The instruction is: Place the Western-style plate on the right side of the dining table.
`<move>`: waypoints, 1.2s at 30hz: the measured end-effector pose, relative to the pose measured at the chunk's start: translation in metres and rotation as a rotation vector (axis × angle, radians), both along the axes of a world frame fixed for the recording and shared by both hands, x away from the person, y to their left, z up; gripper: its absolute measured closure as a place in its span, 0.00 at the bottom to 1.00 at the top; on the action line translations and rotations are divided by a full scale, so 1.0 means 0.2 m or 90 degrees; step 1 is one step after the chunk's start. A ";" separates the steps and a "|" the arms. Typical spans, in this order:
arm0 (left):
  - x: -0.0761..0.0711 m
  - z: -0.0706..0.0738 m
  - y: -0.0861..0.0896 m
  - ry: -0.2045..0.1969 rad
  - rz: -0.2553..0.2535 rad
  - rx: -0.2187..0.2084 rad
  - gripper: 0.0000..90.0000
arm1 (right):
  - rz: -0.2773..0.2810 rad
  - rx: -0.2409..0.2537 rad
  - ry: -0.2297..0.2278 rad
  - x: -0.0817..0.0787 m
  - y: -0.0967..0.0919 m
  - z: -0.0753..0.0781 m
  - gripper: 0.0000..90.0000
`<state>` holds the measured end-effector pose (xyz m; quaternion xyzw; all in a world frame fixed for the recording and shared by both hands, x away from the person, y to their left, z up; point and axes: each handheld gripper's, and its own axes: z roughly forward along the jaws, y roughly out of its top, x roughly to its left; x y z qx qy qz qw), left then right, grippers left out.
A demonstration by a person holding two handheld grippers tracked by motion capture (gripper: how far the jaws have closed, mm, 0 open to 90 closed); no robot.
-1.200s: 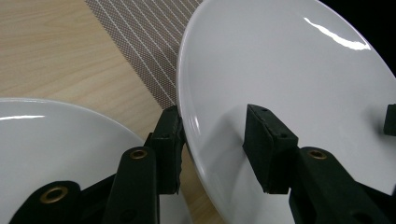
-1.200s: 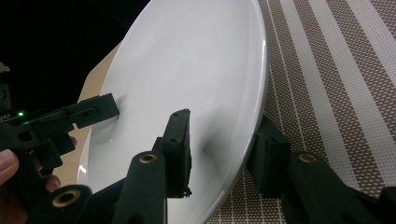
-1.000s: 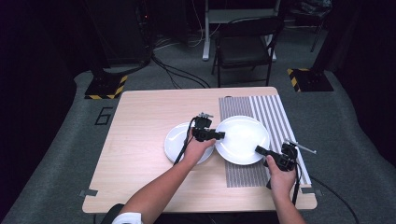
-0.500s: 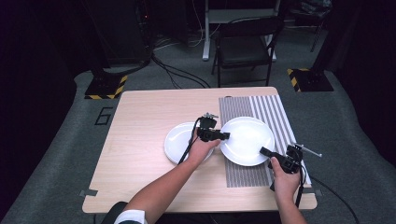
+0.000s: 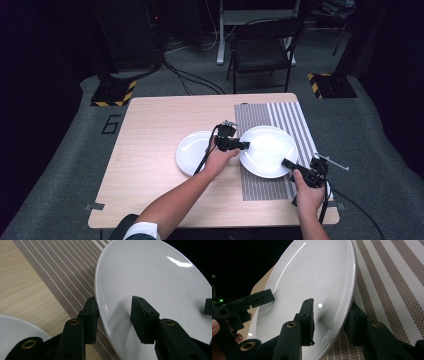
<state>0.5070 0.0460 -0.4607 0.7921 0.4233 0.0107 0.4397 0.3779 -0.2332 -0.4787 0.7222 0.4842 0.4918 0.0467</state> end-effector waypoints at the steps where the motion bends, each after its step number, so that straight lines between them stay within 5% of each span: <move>1: 0.00 0.00 -0.01 0.002 0.001 -0.001 0.64 | -0.001 -0.003 -0.003 0.00 0.00 0.00 0.70; 21: 0.02 -0.01 -0.12 0.007 -0.026 0.002 0.65 | -0.033 -0.002 -0.001 -0.06 -0.08 -0.02 0.70; 36: 0.04 -0.05 -0.14 -0.002 -0.027 0.012 0.65 | -0.030 -0.030 0.008 -0.05 -0.07 -0.07 0.70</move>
